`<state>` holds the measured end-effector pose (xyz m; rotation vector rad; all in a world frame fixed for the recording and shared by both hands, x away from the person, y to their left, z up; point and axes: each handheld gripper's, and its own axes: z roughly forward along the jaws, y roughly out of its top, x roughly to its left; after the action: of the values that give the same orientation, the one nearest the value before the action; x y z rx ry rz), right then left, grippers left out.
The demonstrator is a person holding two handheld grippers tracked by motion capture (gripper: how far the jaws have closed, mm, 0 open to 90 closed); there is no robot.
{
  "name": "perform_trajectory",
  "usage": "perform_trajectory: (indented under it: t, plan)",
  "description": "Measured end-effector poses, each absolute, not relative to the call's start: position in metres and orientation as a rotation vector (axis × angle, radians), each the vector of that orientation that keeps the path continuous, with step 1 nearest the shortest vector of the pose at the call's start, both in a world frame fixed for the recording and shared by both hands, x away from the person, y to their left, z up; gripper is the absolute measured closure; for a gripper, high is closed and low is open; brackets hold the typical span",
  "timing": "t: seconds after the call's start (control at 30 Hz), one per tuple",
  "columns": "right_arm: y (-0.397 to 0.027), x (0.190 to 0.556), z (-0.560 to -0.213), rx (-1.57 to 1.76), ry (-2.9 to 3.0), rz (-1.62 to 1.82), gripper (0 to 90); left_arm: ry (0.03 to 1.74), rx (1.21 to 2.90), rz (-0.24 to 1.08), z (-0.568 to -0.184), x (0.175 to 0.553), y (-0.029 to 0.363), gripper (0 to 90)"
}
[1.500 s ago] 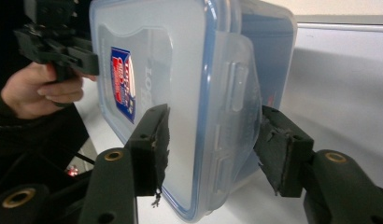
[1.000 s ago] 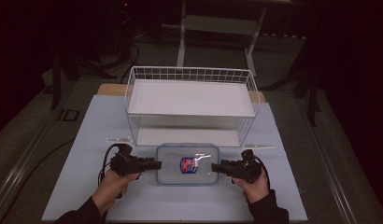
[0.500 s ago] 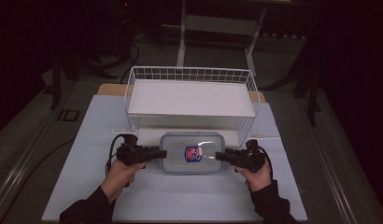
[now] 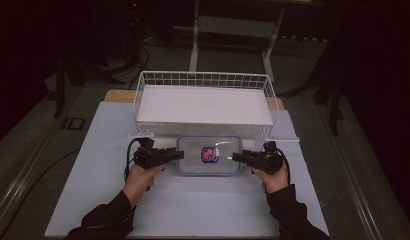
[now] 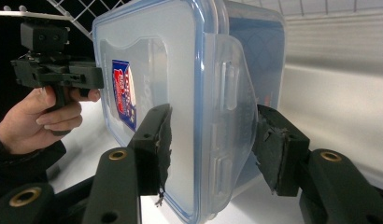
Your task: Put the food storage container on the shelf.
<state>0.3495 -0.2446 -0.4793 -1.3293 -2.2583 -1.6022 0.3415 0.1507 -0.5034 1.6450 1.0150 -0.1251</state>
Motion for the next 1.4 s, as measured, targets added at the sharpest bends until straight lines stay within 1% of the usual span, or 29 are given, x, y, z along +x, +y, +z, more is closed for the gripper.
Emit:
perform_trajectory:
  t: [0.17,0.47,0.73,1.07,1.13,1.2,1.3,1.33,1.4]
  plan:
    - [-0.246,0.357,-0.484,-1.318,-2.277,-1.644,48.6,1.001,1.654,-0.071,-0.505,0.35,0.146,54.2]
    - [-0.247,0.368,-0.491,-1.321,-2.277,-1.694,48.4,1.01,1.603,-0.007,-0.51,0.356,0.143,53.5]
    - [-0.247,0.375,-0.495,-1.335,-2.273,-1.701,48.2,1.026,1.584,-0.018,-0.513,0.36,0.142,53.2]
    - [-0.247,0.378,-0.498,-1.397,-2.279,-1.691,46.5,1.006,1.564,0.005,-0.517,0.366,0.14,52.7]
    - [-0.247,0.378,-0.498,-1.399,-2.278,-1.692,46.3,1.007,1.567,0.022,-0.517,0.365,0.139,50.9]
    - [-0.246,0.377,-0.499,-1.421,-2.268,-1.702,45.2,1.0,1.57,0.069,-0.517,0.365,0.136,49.2]
    - [-0.244,0.377,-0.499,-1.449,-2.283,-1.699,43.7,1.009,1.592,0.172,-0.515,0.363,0.131,47.9]
    - [-0.243,0.377,-0.499,-1.47,-2.289,-1.691,42.4,1.014,1.604,0.186,-0.516,0.363,0.129,50.9]
    - [-0.241,0.377,-0.499,-1.487,-2.319,-1.678,43.0,1.026,1.609,0.186,-0.518,0.365,0.127,48.8]
